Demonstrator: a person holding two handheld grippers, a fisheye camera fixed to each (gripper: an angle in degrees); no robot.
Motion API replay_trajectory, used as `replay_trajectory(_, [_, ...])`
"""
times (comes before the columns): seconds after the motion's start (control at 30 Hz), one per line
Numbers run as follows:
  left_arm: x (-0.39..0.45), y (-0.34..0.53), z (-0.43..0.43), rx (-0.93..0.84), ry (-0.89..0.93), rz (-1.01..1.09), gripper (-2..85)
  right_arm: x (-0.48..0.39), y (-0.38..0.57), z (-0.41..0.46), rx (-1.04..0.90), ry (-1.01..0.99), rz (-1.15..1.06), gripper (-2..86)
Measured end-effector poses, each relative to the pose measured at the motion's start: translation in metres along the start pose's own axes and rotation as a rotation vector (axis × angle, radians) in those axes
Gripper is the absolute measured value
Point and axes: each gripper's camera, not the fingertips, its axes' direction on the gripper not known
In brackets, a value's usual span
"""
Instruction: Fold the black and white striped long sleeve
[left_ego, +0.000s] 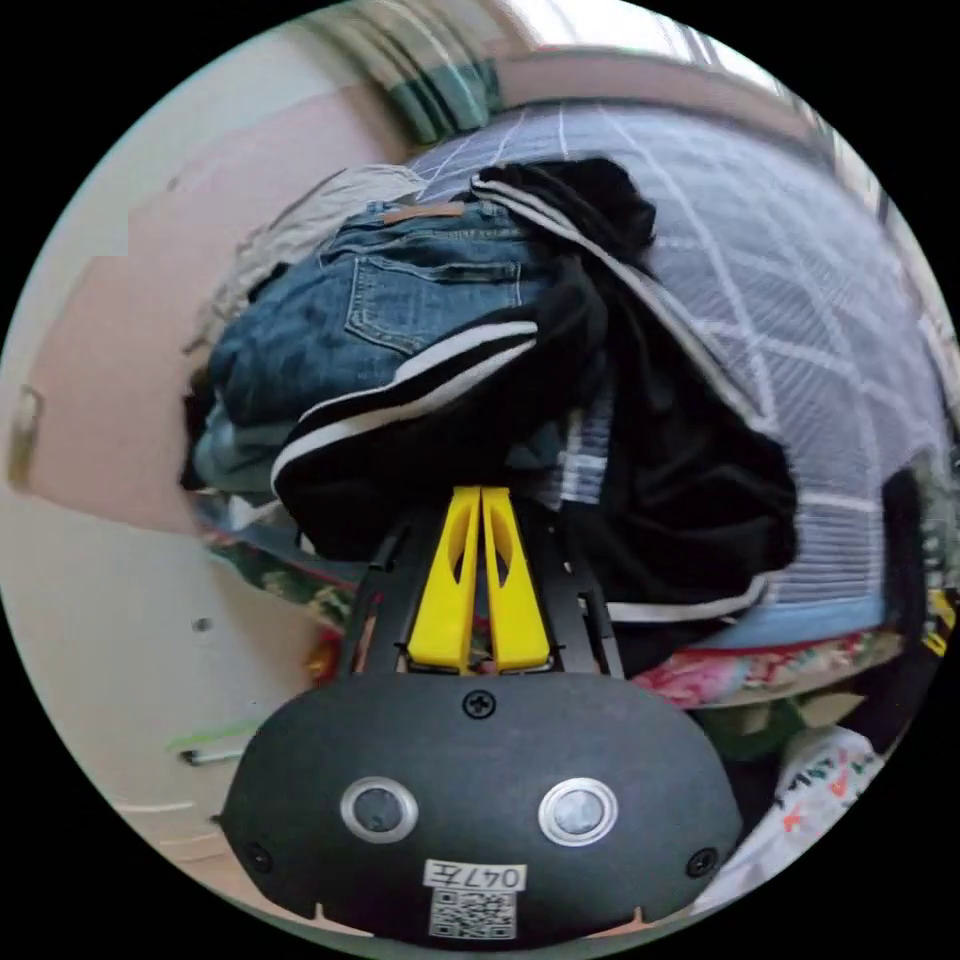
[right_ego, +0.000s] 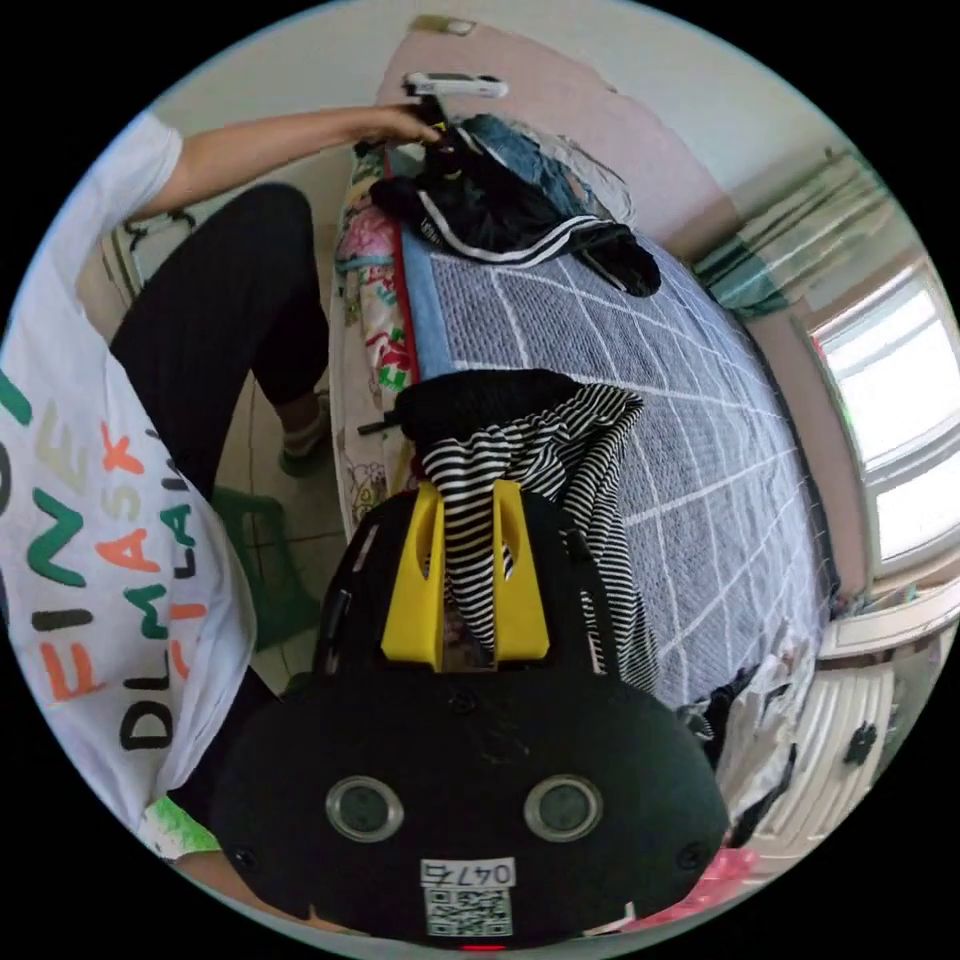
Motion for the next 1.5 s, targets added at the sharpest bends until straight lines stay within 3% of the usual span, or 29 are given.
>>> replay_trajectory(0.03, [-0.004,0.003,-0.007,0.031,0.09,-0.009,-0.7,0.011,0.005,-0.002,0.031,-0.056,0.049,16.5])
replay_trajectory(0.1, [0.002,0.01,-0.03,0.136,0.528,0.064,0.0,0.027,0.012,0.0,0.058,-0.13,0.126,16.5])
replay_trajectory(0.17, [0.028,0.011,-0.041,0.157,0.761,0.18,1.6,0.045,0.021,0.005,0.091,-0.208,0.216,16.5])
replay_trajectory(0.2, [0.054,0.01,-0.045,0.126,0.761,0.239,12.4,0.048,0.024,0.006,0.1,-0.224,0.235,16.5])
replay_trajectory(0.23, [0.069,0.008,-0.045,0.098,0.707,0.254,17.8,0.053,0.028,0.008,0.115,-0.248,0.264,16.5])
replay_trajectory(0.3, [0.123,0.001,-0.034,-0.042,0.339,0.303,29.0,0.057,0.034,0.009,0.127,-0.261,0.287,16.5])
replay_trajectory(0.37, [0.151,-0.001,-0.018,-0.136,0.252,0.351,30.5,0.058,0.041,0.008,0.127,-0.242,0.279,16.5])
replay_trajectory(0.47, [0.174,0.005,-0.011,-0.158,0.246,0.382,27.0,0.061,0.051,0.007,0.137,-0.224,0.277,16.4])
replay_trajectory(0.5, [0.174,0.007,-0.019,-0.127,0.257,0.375,13.7,0.062,0.053,0.007,0.141,-0.228,0.28,16.4])
replay_trajectory(0.53, [0.172,0.008,-0.026,-0.094,0.25,0.368,7.1,0.064,0.057,0.008,0.15,-0.237,0.287,16.4])
replay_trajectory(0.6, [0.155,0.011,-0.049,0.034,0.2,0.327,1.9,0.068,0.063,0.008,0.162,-0.252,0.296,16.3])
replay_trajectory(0.7, [0.119,-0.006,-0.058,0.0,0.345,0.27,0.6,0.074,0.07,0.008,0.172,-0.264,0.306,16.3])
replay_trajectory(0.87, [0.017,-0.047,-0.119,0.16,0.055,-0.026,0.8,0.081,0.078,0.005,0.158,-0.252,0.294,16.1])
replay_trajectory(1.0, [-0.066,-0.055,-0.149,0.141,-0.108,-0.295,5.3,0.085,0.081,0.002,0.167,-0.238,0.303,15.9])
replay_trajectory(1.07, [-0.082,-0.047,-0.15,0.108,-0.116,-0.343,16.4,0.088,0.083,-0.001,0.179,-0.23,0.314,15.8])
replay_trajectory(1.13, [-0.088,-0.035,-0.153,0.114,-0.075,-0.371,21.5,0.091,0.085,-0.002,0.184,-0.241,0.319,15.7])
replay_trajectory(1.23, [-0.061,-0.013,-0.164,0.143,0.069,-0.212,19.7,0.095,0.091,-0.011,0.217,-0.243,0.298,15.4])
replay_trajectory(1.5, [0.211,0.088,-0.172,0.2,0.582,0.749,19.4,0.104,0.102,-0.019,0.177,-0.193,0.267,14.6])
